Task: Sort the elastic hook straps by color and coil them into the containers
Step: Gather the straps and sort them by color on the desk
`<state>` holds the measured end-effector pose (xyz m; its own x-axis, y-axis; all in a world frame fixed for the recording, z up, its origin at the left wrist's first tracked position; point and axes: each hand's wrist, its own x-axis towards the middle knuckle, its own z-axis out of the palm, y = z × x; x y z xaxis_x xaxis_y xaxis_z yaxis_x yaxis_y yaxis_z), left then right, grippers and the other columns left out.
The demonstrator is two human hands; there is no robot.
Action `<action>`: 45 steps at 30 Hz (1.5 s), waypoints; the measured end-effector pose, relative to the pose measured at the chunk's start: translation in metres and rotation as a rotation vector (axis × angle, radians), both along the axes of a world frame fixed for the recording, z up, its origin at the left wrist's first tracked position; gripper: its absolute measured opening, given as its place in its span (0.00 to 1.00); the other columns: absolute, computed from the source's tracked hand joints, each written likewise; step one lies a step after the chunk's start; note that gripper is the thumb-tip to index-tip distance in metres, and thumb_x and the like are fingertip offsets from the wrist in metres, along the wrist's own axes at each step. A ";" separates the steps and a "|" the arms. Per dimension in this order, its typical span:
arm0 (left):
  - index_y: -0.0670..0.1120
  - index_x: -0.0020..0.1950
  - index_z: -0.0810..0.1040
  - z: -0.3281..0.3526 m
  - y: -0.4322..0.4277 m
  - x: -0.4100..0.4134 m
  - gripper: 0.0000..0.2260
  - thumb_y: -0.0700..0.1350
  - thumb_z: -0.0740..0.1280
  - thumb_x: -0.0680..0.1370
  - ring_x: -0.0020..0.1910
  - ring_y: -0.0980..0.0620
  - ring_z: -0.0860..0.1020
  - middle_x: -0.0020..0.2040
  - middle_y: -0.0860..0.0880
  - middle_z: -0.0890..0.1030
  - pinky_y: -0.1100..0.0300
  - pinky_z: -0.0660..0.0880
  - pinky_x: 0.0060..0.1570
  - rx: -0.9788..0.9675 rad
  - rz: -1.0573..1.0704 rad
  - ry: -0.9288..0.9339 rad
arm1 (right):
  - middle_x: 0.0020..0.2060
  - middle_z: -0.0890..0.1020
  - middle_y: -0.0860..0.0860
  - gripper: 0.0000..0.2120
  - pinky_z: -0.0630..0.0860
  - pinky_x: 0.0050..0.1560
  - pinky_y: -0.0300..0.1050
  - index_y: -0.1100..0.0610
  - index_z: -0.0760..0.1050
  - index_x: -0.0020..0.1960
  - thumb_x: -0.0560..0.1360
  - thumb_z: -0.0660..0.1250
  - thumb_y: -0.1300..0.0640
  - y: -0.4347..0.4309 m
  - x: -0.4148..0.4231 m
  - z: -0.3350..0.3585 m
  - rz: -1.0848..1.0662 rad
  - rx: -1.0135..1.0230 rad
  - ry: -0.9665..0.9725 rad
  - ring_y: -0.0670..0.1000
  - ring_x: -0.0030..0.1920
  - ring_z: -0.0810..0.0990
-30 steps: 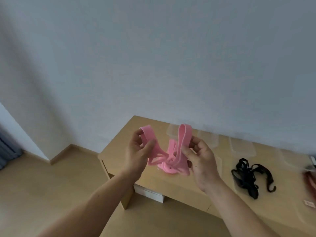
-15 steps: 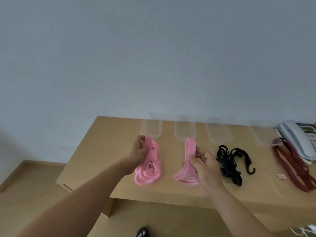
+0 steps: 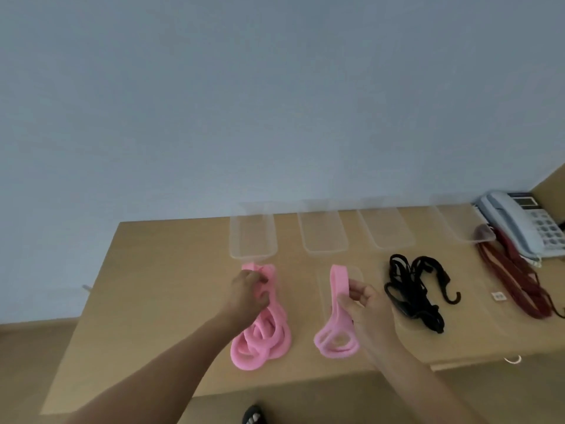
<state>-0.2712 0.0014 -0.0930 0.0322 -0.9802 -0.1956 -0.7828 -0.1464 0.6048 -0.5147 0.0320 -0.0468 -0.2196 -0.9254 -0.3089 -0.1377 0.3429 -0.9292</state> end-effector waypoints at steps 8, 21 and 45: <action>0.43 0.66 0.75 -0.006 0.018 -0.011 0.23 0.46 0.73 0.73 0.58 0.41 0.73 0.62 0.43 0.74 0.50 0.72 0.57 -0.159 0.051 -0.229 | 0.45 0.82 0.44 0.11 0.73 0.37 0.30 0.49 0.77 0.49 0.74 0.68 0.65 -0.028 -0.006 -0.021 0.074 0.032 0.151 0.40 0.44 0.80; 0.49 0.66 0.74 0.014 0.043 -0.041 0.16 0.46 0.62 0.78 0.63 0.48 0.70 0.67 0.50 0.70 0.56 0.68 0.61 -0.042 0.142 -0.320 | 0.43 0.81 0.52 0.03 0.77 0.40 0.47 0.56 0.77 0.49 0.76 0.67 0.58 -0.057 -0.032 -0.053 0.441 0.012 0.500 0.52 0.41 0.81; 0.48 0.71 0.70 0.064 0.170 -0.051 0.22 0.48 0.66 0.77 0.70 0.49 0.65 0.70 0.50 0.68 0.57 0.65 0.67 -0.057 0.527 -0.171 | 0.70 0.70 0.59 0.23 0.64 0.68 0.51 0.62 0.67 0.71 0.80 0.61 0.51 -0.003 0.023 0.015 1.024 -0.408 0.726 0.59 0.69 0.66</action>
<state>-0.3222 0.1714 -0.0291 0.5475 -0.8318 -0.0916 -0.7001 -0.5152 0.4944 -0.4914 0.0292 -0.0317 0.6342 -0.7690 -0.0795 -0.6733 -0.4989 -0.5457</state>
